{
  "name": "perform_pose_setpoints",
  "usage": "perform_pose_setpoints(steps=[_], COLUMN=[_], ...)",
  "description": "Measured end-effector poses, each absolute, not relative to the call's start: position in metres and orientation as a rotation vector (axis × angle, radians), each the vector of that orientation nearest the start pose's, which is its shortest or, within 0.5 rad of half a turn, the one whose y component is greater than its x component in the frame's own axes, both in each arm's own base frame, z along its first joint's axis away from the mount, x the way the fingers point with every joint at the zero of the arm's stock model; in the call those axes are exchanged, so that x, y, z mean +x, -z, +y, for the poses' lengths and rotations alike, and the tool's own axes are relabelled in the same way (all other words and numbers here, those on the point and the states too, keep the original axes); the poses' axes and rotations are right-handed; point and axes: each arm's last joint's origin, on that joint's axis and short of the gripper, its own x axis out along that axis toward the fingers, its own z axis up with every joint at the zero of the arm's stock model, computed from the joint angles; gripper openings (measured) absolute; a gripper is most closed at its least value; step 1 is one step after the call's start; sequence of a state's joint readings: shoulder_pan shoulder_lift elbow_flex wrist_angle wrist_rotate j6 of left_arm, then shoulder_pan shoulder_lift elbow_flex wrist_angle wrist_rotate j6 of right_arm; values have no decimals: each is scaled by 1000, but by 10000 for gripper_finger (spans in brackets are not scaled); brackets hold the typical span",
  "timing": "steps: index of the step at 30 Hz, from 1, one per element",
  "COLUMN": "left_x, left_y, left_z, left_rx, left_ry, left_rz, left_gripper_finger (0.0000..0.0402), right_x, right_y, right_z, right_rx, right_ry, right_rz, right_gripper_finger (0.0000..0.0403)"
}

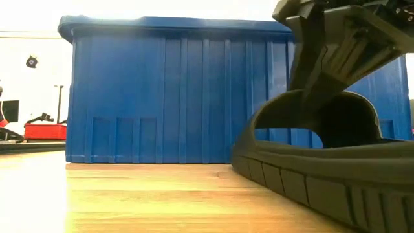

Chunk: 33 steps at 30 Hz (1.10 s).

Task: Pick and place slides into bin
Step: Put the black slide into the blue container

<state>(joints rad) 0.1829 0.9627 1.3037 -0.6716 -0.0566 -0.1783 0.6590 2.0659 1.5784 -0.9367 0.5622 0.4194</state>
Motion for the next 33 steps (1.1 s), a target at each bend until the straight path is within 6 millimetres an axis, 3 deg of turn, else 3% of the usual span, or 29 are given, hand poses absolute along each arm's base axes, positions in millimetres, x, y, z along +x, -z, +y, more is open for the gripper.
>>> perform_pose_setpoints(steps=[5,12,16,26,33], left_x=[170,170,169,170,170], left_y=[-426,-426,-427,-427,-427], left_z=[33,33,33,33,33], left_rx=[-196,-196,-195,-190,-185], left_ry=[-267,-267,-266,-265,-264], left_rz=[315,314,312,315,311], left_gripper_finger=[13,13,13,13,13], right_x=[327,321,314,294,279], right_y=[-184,-191,-204,-279,-342], right_z=[235,233,230,211,189], right_rx=[-422,-342,-335,-195,-30], right_ry=[132,176,164,115,53], right_rz=[1156,1186,1188,1018,783], right_gripper_finger=[25,12,11,12,12])
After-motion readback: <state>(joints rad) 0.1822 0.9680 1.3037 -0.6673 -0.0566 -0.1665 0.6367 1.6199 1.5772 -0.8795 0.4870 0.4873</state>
